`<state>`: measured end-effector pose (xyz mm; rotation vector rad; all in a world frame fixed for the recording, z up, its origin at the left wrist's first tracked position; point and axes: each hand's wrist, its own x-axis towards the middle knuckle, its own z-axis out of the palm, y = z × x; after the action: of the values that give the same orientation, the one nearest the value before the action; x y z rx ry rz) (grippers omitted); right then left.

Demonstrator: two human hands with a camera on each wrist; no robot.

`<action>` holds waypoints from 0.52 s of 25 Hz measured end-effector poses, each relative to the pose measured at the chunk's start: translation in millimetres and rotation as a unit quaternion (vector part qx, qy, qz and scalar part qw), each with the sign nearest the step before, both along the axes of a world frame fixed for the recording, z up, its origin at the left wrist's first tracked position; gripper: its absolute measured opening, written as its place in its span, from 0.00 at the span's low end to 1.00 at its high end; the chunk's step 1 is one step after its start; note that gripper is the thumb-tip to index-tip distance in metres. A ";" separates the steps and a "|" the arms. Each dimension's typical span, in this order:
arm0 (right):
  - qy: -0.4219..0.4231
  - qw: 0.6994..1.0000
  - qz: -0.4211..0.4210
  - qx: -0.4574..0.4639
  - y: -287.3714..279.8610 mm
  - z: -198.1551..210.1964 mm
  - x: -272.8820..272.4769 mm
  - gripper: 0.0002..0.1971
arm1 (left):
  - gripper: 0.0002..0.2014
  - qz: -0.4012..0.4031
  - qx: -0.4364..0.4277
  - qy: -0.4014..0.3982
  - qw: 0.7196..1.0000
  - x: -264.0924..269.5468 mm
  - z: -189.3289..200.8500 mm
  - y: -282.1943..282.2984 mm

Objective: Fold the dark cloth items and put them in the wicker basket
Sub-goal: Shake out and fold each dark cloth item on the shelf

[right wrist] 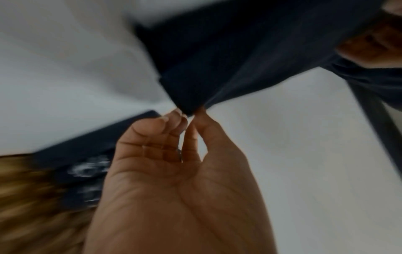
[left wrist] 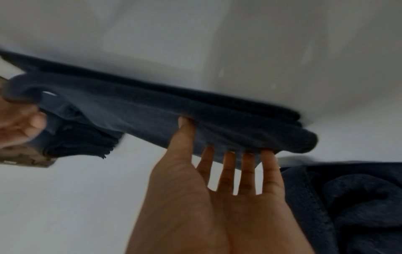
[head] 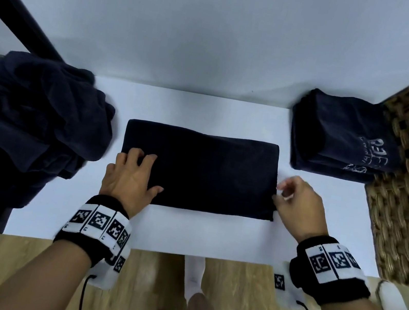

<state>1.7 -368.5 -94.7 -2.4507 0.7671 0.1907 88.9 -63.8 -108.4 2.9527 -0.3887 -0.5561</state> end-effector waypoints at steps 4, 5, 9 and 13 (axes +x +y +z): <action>0.087 0.990 0.103 0.027 12.8 21.5 58.3 0.04 | 0.38 -0.017 0.033 0.017 0.999 8.0 0.4 -9.2; 0.128 0.982 0.140 0.023 14.8 27.0 71.6 0.04 | 0.39 -0.021 0.045 0.024 0.998 11.2 -0.7 -9.4; 0.230 0.945 0.216 0.081 18.1 46.9 95.7 0.07 | 0.40 -0.019 0.054 0.047 0.997 16.8 -1.7 -10.7; 0.400 0.881 0.249 -0.044 -1.9 28.7 71.9 0.09 | 0.40 -0.020 0.061 0.050 0.997 18.8 -1.0 -12.0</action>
<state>73.6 -370.4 -66.0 -2.5819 0.4183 1.4554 107.7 -75.8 -109.5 3.0223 -0.4169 -0.7562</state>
